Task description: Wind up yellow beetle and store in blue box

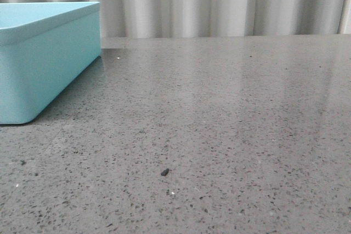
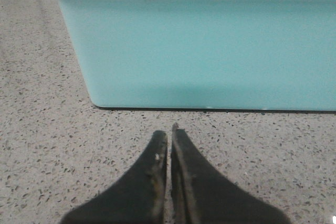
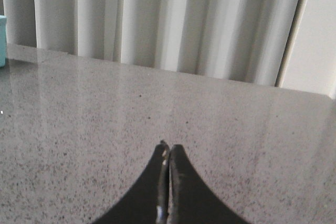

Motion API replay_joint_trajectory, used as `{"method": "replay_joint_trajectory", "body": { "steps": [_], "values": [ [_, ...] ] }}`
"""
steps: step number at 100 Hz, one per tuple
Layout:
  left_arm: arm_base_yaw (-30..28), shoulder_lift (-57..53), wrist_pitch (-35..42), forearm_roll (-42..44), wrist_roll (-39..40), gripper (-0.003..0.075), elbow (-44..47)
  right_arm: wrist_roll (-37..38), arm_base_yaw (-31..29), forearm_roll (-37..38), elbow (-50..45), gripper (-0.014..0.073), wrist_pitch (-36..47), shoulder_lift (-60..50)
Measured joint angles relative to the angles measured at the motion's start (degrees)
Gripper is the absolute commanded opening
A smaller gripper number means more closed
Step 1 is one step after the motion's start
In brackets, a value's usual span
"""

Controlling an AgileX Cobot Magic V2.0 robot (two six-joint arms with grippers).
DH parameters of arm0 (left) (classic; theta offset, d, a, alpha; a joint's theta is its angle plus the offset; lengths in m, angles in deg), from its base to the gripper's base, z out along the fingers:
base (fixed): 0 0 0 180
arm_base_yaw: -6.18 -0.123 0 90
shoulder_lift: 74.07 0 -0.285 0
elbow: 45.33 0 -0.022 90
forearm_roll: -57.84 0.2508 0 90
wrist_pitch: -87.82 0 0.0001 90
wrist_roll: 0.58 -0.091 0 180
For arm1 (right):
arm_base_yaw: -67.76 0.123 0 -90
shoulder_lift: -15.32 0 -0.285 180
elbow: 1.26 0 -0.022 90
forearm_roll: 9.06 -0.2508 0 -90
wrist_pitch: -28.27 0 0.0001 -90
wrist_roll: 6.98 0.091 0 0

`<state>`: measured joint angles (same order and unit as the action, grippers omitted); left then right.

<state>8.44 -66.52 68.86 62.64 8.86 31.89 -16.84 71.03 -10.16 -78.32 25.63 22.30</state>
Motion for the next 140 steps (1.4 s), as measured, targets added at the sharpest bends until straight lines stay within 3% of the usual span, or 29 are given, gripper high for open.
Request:
{"method": "replay_joint_trajectory", "body": {
  "steps": [33,66,140],
  "values": [
    [0.0,0.0,0.0,-0.1,0.0,-0.0021,0.0,5.1,-4.0,6.7,-0.7,-0.005,1.6,0.0],
    [-0.1,0.0,0.0,-0.1,0.0,-0.0021,0.0,5.6,-4.6,7.0,-0.7,-0.005,-15.5,0.0],
    [-0.2,0.0,0.0,-0.1,0.0,-0.0021,0.0,5.6,-4.6,6.8,-0.7,-0.005,-15.7,0.0]
  ]
}}
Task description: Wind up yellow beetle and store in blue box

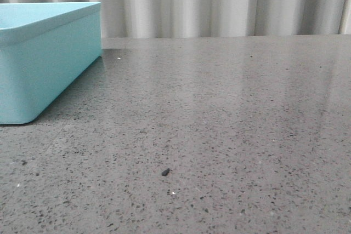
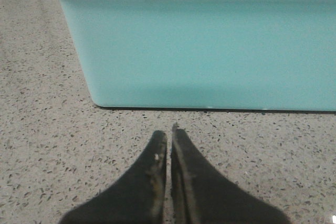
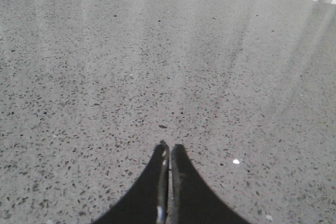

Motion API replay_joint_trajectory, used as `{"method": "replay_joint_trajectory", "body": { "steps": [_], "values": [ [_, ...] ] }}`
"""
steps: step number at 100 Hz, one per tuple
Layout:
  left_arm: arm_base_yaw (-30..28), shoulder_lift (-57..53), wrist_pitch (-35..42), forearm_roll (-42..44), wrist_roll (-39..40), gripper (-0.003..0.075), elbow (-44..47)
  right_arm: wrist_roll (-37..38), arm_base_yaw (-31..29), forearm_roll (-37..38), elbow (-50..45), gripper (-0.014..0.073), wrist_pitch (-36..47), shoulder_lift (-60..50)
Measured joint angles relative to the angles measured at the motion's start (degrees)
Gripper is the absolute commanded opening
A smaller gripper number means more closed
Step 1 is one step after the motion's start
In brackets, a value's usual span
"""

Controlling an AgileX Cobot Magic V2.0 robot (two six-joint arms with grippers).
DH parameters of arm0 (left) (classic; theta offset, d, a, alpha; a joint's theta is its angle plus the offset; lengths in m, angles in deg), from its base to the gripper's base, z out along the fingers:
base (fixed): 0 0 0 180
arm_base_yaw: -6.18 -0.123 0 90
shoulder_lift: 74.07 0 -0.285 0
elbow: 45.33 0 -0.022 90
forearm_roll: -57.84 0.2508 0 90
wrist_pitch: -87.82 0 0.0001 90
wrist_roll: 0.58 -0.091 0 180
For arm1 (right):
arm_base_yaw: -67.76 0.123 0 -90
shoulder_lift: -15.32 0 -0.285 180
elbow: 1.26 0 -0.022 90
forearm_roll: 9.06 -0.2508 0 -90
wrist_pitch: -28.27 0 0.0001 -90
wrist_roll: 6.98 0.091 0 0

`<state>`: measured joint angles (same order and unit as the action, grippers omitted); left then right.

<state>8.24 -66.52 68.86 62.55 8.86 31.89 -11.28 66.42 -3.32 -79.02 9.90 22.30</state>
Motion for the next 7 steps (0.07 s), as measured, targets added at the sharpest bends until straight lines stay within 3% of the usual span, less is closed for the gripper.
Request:
{"method": "replay_joint_trajectory", "body": {
  "steps": [7],
  "values": [
    [0.0,0.0,0.0,0.0,0.0,-0.0021,0.0,0.0,0.0,0.0,0.0,-0.005,0.0,0.0]
  ]
}}
